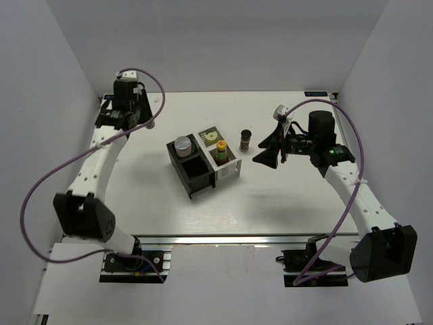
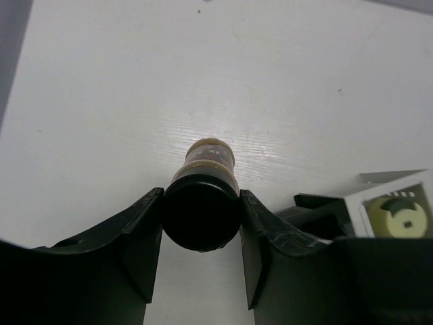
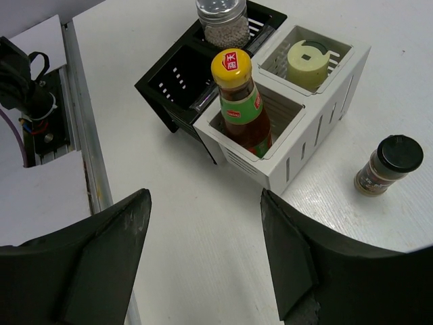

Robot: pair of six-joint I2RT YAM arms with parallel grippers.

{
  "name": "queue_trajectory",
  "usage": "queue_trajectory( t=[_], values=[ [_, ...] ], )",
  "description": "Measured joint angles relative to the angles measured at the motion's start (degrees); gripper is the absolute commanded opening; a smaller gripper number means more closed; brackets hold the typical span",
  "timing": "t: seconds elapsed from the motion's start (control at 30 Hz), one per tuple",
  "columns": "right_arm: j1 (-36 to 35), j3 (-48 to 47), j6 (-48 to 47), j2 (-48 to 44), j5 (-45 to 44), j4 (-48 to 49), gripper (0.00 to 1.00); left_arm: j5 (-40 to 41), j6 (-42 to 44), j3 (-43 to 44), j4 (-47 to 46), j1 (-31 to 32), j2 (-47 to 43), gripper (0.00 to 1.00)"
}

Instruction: Organize the condiment bottles

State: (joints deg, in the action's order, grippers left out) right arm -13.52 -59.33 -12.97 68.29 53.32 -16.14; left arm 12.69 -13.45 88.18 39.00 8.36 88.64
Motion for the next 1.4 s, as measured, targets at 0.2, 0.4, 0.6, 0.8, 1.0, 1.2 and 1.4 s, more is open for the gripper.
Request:
queue_trajectory(
  t=[0.2,0.4,0.6,0.8,1.0,1.2,1.4],
  values=[
    [0.00,0.00,-0.44,0.35,-0.02,-0.09,0.71,-2.29,-1.22,-2.95,1.84,0.00,-13.86,0.00],
    [0.00,0.00,-0.79,0.35,-0.07,-0.13,0.71,-6.91,-2.60,-4.46,5.95,1.68,-19.71,0.00],
    [0.13,0.00,-0.81,0.35,-0.13,-0.17,0.71,-10.99,-3.85,-3.65,10.78,6.62,-20.50,0.00],
    [0.66,0.00,-0.81,0.35,-0.24,-0.17,0.70,-14.12,-5.31,-1.84,13.27,13.09,-20.87,0.00],
    [1.44,0.00,-0.79,0.35,-0.22,-0.20,0.70,-13.03,-6.16,-2.16,13.77,19.39,-19.43,0.00],
    [2.16,0.00,-0.79,0.35,-0.20,-0.22,0.70,-7.98,-6.67,-2.25,13.97,26.73,-14.14,0.00],
    [2.34,0.00,-0.79,0.35,-0.02,-0.24,0.70,-2.51,-6.58,-2.29,14.43,29.88,-8.24,0.00]
  ],
)
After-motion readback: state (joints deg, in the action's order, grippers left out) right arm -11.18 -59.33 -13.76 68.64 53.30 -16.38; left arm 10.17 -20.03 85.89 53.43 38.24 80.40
